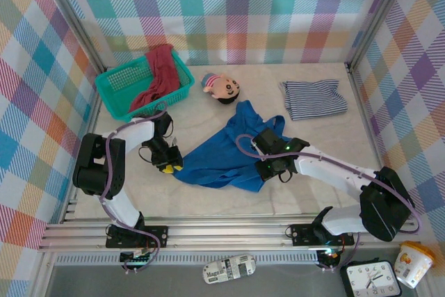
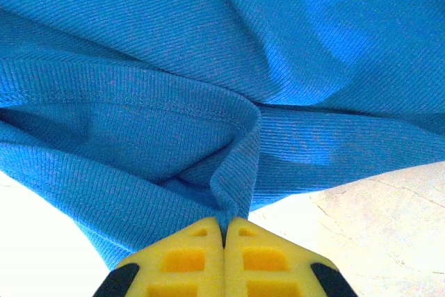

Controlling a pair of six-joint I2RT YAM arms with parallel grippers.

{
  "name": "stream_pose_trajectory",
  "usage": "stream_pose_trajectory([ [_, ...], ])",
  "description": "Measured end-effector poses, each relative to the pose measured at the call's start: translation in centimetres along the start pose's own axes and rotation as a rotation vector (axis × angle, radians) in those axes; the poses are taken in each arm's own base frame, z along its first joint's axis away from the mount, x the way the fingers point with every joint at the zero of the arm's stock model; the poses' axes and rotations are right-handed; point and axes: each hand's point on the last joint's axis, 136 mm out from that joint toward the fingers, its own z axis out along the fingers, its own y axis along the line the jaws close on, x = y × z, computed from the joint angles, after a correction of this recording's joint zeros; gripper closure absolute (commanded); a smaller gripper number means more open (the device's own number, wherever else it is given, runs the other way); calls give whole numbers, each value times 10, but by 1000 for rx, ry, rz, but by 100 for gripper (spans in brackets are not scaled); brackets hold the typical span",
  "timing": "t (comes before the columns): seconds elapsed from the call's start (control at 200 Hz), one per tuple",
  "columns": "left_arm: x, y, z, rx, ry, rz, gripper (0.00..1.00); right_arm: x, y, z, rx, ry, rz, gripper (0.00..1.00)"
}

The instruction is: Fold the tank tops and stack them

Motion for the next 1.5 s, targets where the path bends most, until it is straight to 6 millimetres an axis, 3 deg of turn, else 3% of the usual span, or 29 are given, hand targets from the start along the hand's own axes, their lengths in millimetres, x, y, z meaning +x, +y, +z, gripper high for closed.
stream_pose_trajectory([
  [0.375, 7, -9, 5, -16, 14, 54, 68, 0, 0, 0, 0, 0, 0, 100],
  [0.78, 3, 9, 10, -119, 10, 72, 68, 0, 0, 0, 0, 0, 1, 100],
  [1.19, -1, 5, 8, -139, -6, 116, 92, -2, 1, 0, -5, -6, 1, 100],
  [1.345, -1, 4, 2, -141, -11, 118, 92, -2, 1, 0, -5, -6, 1, 100],
  [1.5, 2, -3, -16, -124, -34, 125, 95, -2, 1, 0, -4, -7, 1, 100],
])
